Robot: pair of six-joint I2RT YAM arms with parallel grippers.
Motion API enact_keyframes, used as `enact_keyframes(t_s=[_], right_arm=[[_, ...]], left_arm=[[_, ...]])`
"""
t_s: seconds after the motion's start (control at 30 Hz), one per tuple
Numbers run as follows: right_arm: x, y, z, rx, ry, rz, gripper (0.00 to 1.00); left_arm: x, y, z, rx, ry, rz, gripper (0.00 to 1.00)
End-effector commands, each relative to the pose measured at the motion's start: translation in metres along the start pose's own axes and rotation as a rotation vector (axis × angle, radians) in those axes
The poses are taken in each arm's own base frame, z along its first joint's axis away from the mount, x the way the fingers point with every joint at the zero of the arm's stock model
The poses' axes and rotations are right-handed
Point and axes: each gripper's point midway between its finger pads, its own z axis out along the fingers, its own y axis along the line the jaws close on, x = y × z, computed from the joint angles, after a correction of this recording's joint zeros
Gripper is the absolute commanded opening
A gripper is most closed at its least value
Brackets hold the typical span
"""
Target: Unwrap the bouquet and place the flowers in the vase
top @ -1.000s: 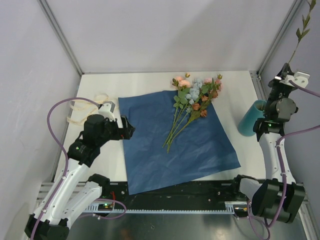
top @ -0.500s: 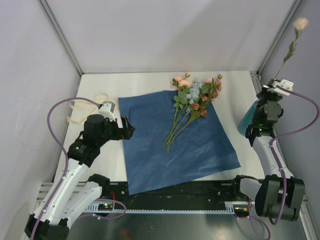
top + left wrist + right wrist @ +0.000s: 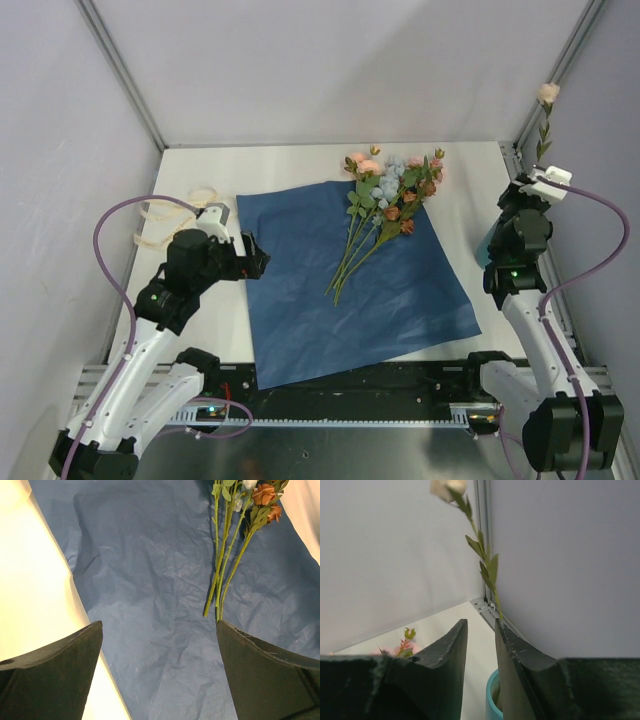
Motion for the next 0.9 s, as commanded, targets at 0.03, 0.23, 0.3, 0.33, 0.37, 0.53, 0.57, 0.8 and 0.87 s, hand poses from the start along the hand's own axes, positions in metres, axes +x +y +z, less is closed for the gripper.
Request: enact_keyframes(t_s=[0.03,0.23,0.3,0.33,0.37,0.53,0.57,0.8,0.87], right_arm=[[-0.011,-0.003,-0.016,-0.002,0.01,0.062,0.35],[-0.043,-0.004,-0.031,-0.008,0.006,0.234,0.38],[-0.051,-0.007,-0.03,-0.002,0.027,0.241,0.4],[-0.052,-0.005,-0.028,-0.021,0.048,0.231,0.41],[-0.055,-0.007,-0.023,-0.023,0.073,0.215,0.42],[-0.049,-0.013,0.006,-0.036,0.275,0.17,0.59],[-0.05,-0.015,0.011,-0.032,0.3,0.167,0.62],[-0.043,-0.024,0.045,-0.051,0.367,0.225,0.72],[-0.04,-0.025,0.054,-0.057,0.384,0.227,0.73]], left_arm=[[-0.004,-0.001,-0.003,0.015,-0.021,0.019,1.0],[-0.004,-0.001,-0.004,0.015,-0.025,0.019,1.0],[-0.004,-0.001,-0.004,0.015,-0.026,0.019,1.0],[-0.004,-0.001,-0.004,0.015,-0.025,0.02,1.0],[-0.004,-0.001,-0.003,0.016,-0.024,0.019,1.0],[-0.003,-0.002,-0.003,0.018,-0.021,0.019,1.0],[-0.004,-0.002,-0.003,0.018,-0.023,0.019,1.0],[-0.003,-0.001,-0.002,0.015,-0.018,0.019,1.0],[-0.003,-0.001,-0.002,0.015,-0.017,0.02,1.0]])
